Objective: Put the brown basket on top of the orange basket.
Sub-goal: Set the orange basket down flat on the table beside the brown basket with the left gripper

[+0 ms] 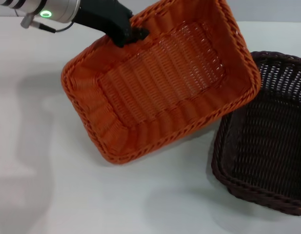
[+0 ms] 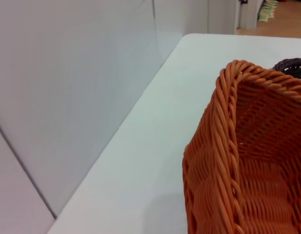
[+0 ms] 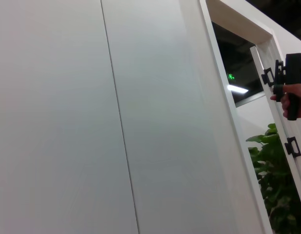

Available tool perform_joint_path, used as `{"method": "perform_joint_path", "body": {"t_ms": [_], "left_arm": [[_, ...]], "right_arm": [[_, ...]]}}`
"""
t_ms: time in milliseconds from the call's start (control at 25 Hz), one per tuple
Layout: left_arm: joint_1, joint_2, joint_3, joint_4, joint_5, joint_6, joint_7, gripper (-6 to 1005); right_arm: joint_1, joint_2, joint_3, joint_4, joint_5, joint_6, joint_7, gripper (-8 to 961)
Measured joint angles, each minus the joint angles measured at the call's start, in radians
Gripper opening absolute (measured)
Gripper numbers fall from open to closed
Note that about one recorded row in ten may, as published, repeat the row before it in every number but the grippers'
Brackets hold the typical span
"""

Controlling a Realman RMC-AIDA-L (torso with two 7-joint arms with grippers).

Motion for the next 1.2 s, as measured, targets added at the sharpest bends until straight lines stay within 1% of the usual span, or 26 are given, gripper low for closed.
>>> {"method": "perform_joint_path", "body": {"t_ms": [80,120,160,200,240,400,480,640,680,720,800,920,960,1000,1200], "left_arm": [[-0.01,0.001,0.0,-0.008,0.008,0.009,0.063,158],[-0.01,0.001,0.0,-0.008,0.008,0.009,0.063,158],[-0.013,0.002,0.0,-0.01,0.013,0.014,0.112,157],[-0.013,0.002,0.0,-0.01,0.013,0.014,0.112,156],[-0.021,0.003,-0.001,-0.014,0.031,0.037,0.18,156],[-0.026,0.003,0.003,-0.015,0.048,0.069,0.199,154],[-0.027,-0.001,0.028,-0.016,0.076,0.128,0.255,153],[-0.03,-0.001,0.036,-0.017,0.098,0.149,0.266,153],[-0.039,-0.002,0.039,-0.03,0.114,0.178,0.285,153],[-0.067,-0.004,0.043,-0.08,0.119,0.224,0.369,153],[-0.074,-0.005,0.049,-0.095,0.116,0.246,0.402,153],[-0.087,-0.007,0.075,-0.133,0.113,0.32,0.452,154],[-0.087,-0.007,0.075,-0.133,0.113,0.32,0.452,154],[-0.103,-0.006,0.087,-0.165,0.118,0.346,0.467,154],[-0.114,-0.007,0.107,-0.193,0.12,0.356,0.507,154]], "right_arm": [[-0.001,0.0,0.0,0.0,0.0,0.002,0.0,830],[-0.001,0.0,0.0,0.0,0.0,0.002,0.0,830],[-0.002,0.0,0.0,0.0,0.0,0.003,0.0,829],[-0.002,0.0,-0.001,0.0,-0.001,0.004,0.0,829],[-0.003,0.0,-0.004,0.0,-0.001,0.004,0.0,829],[-0.009,0.001,-0.012,0.002,-0.001,0.005,0.0,829],[-0.014,0.002,-0.012,0.002,-0.001,0.005,0.0,830],[-0.015,0.002,-0.015,0.0,-0.001,0.005,0.0,830],[-0.014,0.002,-0.018,0.0,-0.001,0.005,0.0,830],[-0.013,0.003,-0.023,0.0,0.0,0.005,0.0,830],[-0.011,0.003,-0.035,0.0,0.003,0.005,0.0,830],[-0.008,0.003,-0.038,-0.001,0.004,0.005,0.0,829],[-0.008,0.003,-0.038,-0.005,0.003,0.005,0.0,829],[-0.008,0.003,-0.038,-0.007,0.002,0.005,0.0,829],[-0.005,0.003,-0.045,-0.012,0.0,-0.001,0.0,829]]}}
